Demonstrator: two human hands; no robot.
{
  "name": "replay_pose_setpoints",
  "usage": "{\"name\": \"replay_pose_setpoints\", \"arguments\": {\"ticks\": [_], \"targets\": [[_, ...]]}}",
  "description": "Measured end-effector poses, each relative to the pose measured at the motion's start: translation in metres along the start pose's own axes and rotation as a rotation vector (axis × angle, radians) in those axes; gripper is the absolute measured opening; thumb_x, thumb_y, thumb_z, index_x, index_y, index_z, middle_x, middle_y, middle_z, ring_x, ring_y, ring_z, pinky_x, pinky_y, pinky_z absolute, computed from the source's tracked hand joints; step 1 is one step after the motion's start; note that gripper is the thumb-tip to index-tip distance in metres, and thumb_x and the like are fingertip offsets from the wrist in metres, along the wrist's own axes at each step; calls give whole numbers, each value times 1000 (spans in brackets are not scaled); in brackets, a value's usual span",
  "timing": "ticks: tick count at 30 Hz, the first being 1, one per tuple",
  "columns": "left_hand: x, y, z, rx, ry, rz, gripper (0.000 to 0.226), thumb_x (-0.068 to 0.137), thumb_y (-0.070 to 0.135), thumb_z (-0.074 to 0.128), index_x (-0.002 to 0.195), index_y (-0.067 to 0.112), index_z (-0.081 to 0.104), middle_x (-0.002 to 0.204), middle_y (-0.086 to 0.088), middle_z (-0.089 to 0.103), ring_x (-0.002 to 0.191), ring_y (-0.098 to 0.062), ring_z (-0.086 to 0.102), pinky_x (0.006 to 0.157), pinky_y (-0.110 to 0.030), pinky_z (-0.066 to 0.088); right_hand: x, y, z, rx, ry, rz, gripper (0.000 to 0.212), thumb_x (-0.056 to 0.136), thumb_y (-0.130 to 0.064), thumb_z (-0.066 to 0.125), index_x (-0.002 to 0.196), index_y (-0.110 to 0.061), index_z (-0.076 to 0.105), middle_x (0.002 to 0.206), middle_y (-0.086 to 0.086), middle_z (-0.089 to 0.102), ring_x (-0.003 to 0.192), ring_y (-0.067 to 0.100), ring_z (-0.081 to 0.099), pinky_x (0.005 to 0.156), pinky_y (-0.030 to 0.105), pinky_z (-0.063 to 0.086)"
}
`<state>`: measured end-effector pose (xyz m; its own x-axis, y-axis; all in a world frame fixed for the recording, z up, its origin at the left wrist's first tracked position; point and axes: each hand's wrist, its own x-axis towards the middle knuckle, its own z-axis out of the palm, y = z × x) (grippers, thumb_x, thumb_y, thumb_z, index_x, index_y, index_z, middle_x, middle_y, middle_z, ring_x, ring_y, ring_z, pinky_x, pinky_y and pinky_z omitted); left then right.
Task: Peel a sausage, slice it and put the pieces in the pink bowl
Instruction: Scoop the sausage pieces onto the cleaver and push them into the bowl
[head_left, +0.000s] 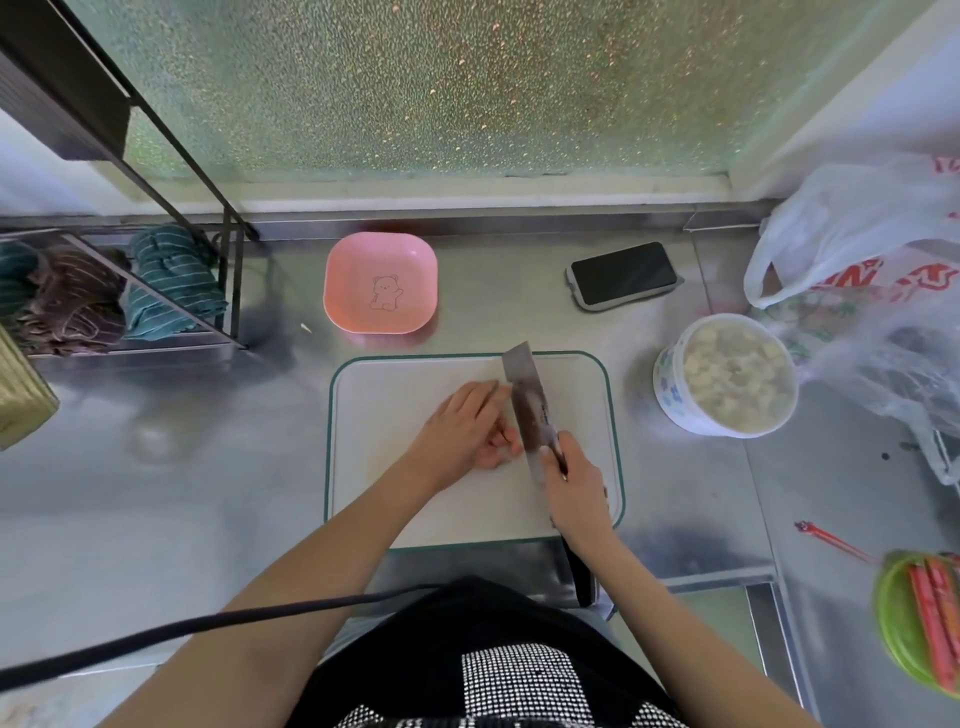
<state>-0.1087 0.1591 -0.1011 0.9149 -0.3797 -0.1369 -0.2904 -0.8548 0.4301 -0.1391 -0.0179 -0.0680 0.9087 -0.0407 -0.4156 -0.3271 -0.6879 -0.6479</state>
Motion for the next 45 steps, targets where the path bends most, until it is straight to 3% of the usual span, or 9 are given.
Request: {"name": "replay_pose_setpoints", "arguments": {"ticks": [6, 11, 20, 26, 31, 34, 37, 40, 45], "targets": [[11, -24, -32, -52, 192, -388, 64, 95, 30, 47, 147, 8, 17, 153, -14, 20, 142, -31, 14, 114, -43, 15, 0, -7, -1, -5, -20, 4, 23, 96, -30, 43, 76, -22, 35, 55, -2, 42, 46, 18, 38, 49, 30, 34], [21, -43, -40, 50, 133, -510, 66, 98, 34, 39, 147, 2, 9, 153, -20, 19, 142, -35, 10, 116, -49, 4, -2, -12, -2, -21, -20, -6, 30, 97, -27, 42, 69, -25, 30, 55, -4, 40, 45, 12, 34, 44, 20, 27], [12, -25, -30, 180, 29, -432, 62, 97, 38, 38, 144, 2, 21, 132, -19, 43, 125, -36, 35, 113, -55, 8, -6, -13, 0, 41, -19, -13, 20, 97, -24, 41, 80, -17, 38, 57, -3, 43, 48, 11, 37, 46, 19, 33], [-2, -4, -26, -29, 114, -326, 68, 97, 39, 37, 149, 8, 4, 157, -12, 6, 145, -25, 0, 117, -39, 0, -3, -5, 5, 94, -15, -13, 19, 97, -27, 41, 82, -16, 40, 59, 1, 45, 50, 18, 41, 50, 36, 42], [-22, 16, 1, -7, -64, -142, 83, 92, 55, 38, 148, 9, -3, 157, -10, -9, 144, -23, -13, 116, -35, -5, -6, 2, 9, 148, 55, -6, 24, 96, -23, 44, 73, -20, 37, 60, 4, 44, 54, 19, 41, 54, 43, 44], [-18, 18, 15, 15, -91, -150, 85, 90, 57, 36, 148, 4, 2, 157, -17, -1, 145, -30, -5, 119, -43, 8, -12, 6, 11, 170, 80, 23, 32, 97, -21, 44, 68, -30, 33, 61, 3, 42, 55, 21, 41, 56, 41, 42], [-11, 22, 23, -15, -73, -179, 71, 91, 46, 31, 141, -4, 29, 148, -26, 30, 138, -39, 26, 107, -51, 35, -15, 6, 21, 182, 71, 28, 25, 97, -23, 42, 75, -34, 37, 64, 2, 46, 58, 26, 48, 62, 49, 47], [-10, 30, 26, -77, 13, -213, 60, 92, 35, 31, 137, -4, 38, 142, -27, 39, 133, -40, 36, 108, -53, 31, -17, 3, 34, 201, 50, 35, 9, 98, -27, 40, 89, -26, 40, 74, -1, 52, 60, 22, 49, 66, 45, 48], [-11, 30, 29, -150, 69, -203, 53, 93, 28, 31, 136, -3, 38, 137, -27, 44, 130, -40, 38, 106, -50, 30, -16, 3, 41, 468, -44, 168, 16, 99, -27, 39, 110, -19, 48, 62, 4, 51, 41, 11, 43, 40, 28, 41]]}}
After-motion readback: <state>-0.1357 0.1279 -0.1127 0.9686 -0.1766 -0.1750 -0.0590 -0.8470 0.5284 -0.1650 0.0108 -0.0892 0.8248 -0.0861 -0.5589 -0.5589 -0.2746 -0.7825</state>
